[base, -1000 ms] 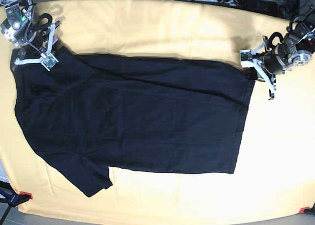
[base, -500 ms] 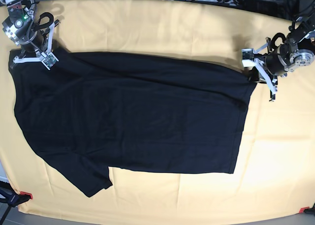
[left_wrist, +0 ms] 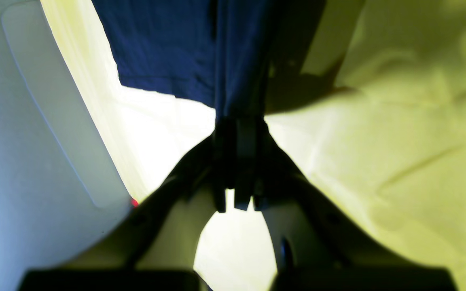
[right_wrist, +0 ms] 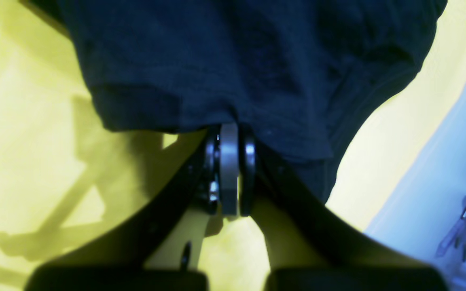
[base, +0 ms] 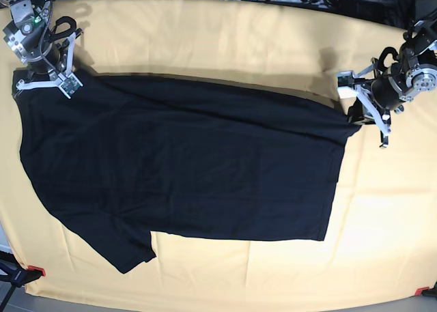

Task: Fold the T-shirt properly
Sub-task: 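Drag both shoulder corners further from the hem, flattening the shirt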

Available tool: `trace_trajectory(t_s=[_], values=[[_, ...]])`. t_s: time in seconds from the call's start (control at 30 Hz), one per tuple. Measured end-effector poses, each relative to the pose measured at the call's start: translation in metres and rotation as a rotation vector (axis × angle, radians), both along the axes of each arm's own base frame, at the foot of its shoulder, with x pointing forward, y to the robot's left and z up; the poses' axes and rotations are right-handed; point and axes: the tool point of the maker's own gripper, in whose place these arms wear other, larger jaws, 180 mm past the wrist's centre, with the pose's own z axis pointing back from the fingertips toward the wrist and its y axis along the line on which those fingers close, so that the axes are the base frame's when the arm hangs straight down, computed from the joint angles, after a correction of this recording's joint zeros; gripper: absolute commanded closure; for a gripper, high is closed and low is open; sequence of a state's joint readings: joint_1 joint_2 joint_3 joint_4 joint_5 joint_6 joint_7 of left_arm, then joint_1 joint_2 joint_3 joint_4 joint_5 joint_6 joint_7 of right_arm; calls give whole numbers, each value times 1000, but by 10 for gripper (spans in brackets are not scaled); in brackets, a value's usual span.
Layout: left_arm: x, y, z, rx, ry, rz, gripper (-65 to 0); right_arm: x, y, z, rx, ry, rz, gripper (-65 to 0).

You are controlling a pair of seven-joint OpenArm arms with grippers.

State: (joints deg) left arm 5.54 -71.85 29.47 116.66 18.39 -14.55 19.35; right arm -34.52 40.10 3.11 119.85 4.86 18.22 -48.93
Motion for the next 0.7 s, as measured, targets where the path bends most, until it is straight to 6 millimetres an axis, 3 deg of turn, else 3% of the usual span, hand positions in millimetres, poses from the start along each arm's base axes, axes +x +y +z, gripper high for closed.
trace_trajectory(t_s=[0.13, 0.37, 0.57, 0.7], values=[[-10, 4, -4, 10, 64, 0, 0, -20, 1, -10, 2, 56, 6, 0], [-39, -4, 12, 32, 189, -70, 0, -38, -12, -12, -59, 95, 19, 0], [-48, -9, 23, 46, 204, -100, 0, -38, -18, -9, -89, 100, 20, 0], [-73, -5, 14, 65, 356, -111, 0, -44, -15, -5, -96, 109, 27, 0]])
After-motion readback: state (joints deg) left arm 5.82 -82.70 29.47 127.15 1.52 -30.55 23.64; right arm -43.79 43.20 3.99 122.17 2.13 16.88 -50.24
